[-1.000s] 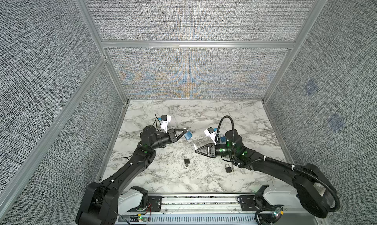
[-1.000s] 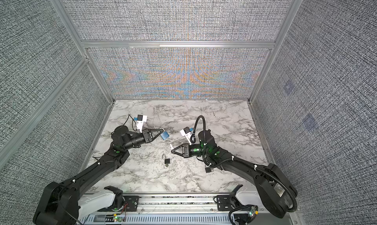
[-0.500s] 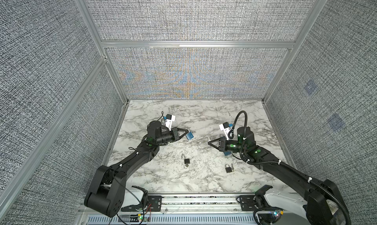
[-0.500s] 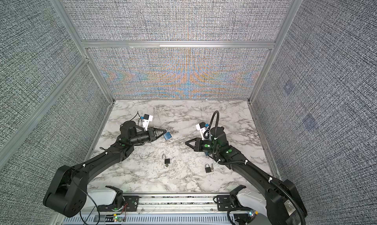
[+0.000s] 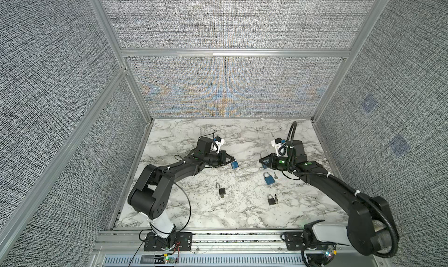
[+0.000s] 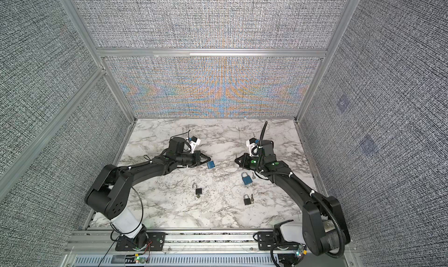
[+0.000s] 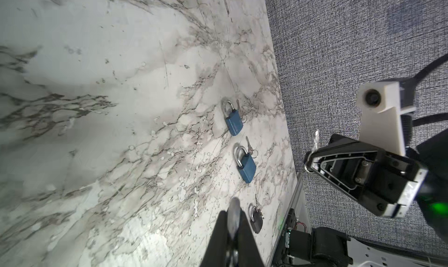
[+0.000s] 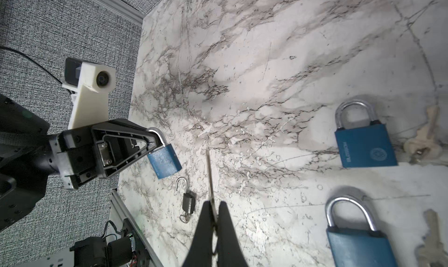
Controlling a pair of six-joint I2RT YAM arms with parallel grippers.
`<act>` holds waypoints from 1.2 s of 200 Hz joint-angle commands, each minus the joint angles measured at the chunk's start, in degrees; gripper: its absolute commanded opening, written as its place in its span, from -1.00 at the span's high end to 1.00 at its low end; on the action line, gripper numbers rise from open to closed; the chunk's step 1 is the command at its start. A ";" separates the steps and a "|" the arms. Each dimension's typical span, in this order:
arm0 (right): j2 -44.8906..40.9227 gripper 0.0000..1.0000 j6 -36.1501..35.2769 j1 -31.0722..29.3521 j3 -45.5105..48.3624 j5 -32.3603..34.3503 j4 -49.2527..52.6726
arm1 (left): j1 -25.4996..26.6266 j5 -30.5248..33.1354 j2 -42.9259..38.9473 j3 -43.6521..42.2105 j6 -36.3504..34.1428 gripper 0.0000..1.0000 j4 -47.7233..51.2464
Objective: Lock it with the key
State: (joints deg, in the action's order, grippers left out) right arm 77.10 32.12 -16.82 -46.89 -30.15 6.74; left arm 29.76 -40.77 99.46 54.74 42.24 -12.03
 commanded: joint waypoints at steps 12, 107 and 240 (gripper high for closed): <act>4.86 1.00 -3.23 0.22 -3.18 1.58 2.37 | 1.59 0.65 6.90 5.99 1.30 1.00 -1.36; 17.81 1.00 -3.41 0.21 -10.23 0.59 0.56 | 3.29 0.12 21.95 18.23 3.44 1.00 1.35; 28.43 0.91 -2.02 -1.24 -13.68 0.88 -1.73 | 3.29 5.61 25.74 24.63 -1.24 0.45 12.06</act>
State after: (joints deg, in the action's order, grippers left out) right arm 104.60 29.34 -17.85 -59.64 -29.26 6.04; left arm 33.23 -37.41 125.58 79.07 42.87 -2.02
